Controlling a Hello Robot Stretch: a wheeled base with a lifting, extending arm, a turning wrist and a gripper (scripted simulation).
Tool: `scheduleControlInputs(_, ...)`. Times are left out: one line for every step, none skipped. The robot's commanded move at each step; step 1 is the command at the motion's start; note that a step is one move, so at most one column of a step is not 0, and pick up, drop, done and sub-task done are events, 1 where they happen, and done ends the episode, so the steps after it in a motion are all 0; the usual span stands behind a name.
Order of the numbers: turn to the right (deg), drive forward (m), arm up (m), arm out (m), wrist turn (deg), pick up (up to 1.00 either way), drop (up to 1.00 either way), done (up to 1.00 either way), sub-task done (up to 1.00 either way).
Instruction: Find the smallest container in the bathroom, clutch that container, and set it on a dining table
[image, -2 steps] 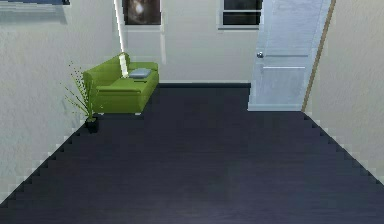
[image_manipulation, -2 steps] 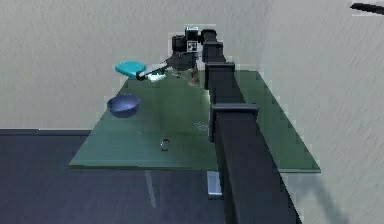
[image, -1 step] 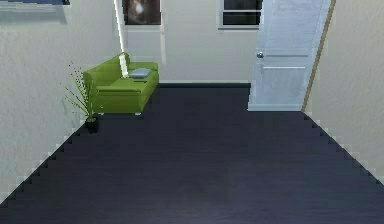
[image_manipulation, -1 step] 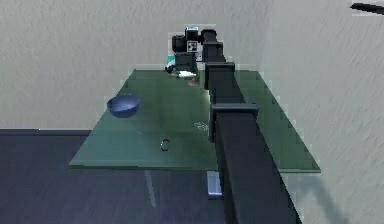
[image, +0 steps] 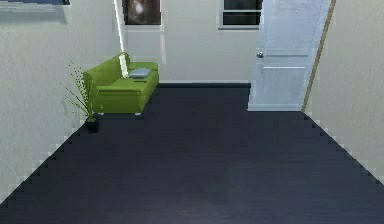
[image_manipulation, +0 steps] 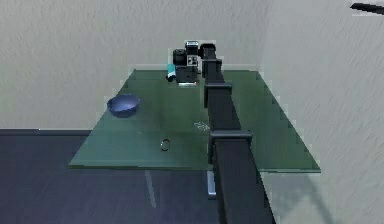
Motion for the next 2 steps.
scheduleControlInputs(0.0, 0.0, -0.32, 0.0, 0.0, 0.0, 0.0, 0.0, 0.0)
scheduleControlInputs(0.0, 0.0, 0.0, 0.0, 0.0, 0.0, 1.0, 0.0, 0.0)
